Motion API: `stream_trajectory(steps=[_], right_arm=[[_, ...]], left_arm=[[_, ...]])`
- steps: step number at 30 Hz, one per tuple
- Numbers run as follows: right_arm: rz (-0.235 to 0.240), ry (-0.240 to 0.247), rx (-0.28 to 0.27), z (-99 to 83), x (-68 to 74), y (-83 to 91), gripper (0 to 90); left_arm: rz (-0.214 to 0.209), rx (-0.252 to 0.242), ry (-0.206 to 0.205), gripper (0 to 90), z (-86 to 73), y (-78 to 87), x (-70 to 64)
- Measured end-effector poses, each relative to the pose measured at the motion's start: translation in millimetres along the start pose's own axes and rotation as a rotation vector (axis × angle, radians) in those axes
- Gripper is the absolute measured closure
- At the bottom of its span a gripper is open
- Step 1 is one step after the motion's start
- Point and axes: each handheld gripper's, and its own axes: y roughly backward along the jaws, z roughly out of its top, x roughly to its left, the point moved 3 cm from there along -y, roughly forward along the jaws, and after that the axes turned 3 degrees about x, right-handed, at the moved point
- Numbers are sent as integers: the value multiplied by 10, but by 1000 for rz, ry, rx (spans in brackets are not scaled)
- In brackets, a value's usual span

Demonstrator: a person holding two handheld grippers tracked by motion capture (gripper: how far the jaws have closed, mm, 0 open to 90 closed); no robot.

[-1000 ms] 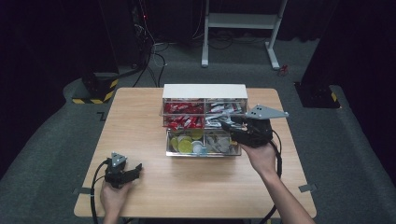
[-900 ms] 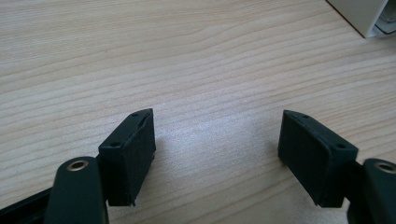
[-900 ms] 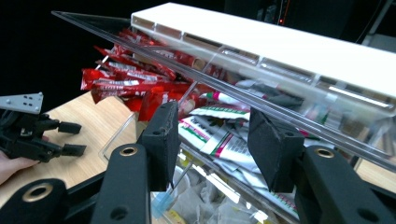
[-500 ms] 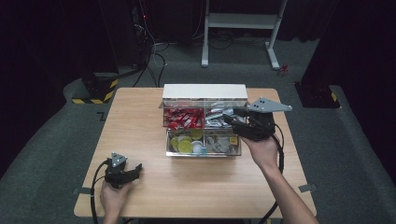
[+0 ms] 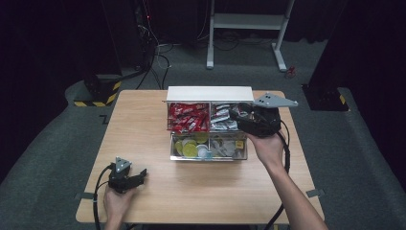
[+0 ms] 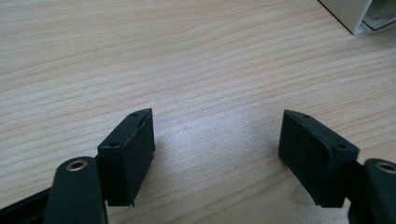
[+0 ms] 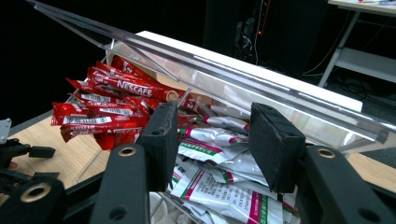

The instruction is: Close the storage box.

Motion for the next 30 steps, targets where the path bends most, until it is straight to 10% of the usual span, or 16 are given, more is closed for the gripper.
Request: stream_trajectory(steps=[30], right_arm=[[-8,-9,-3,95,-43,-32,533]], left_arm=[[-156,-32,7,324,231,235,-85]])
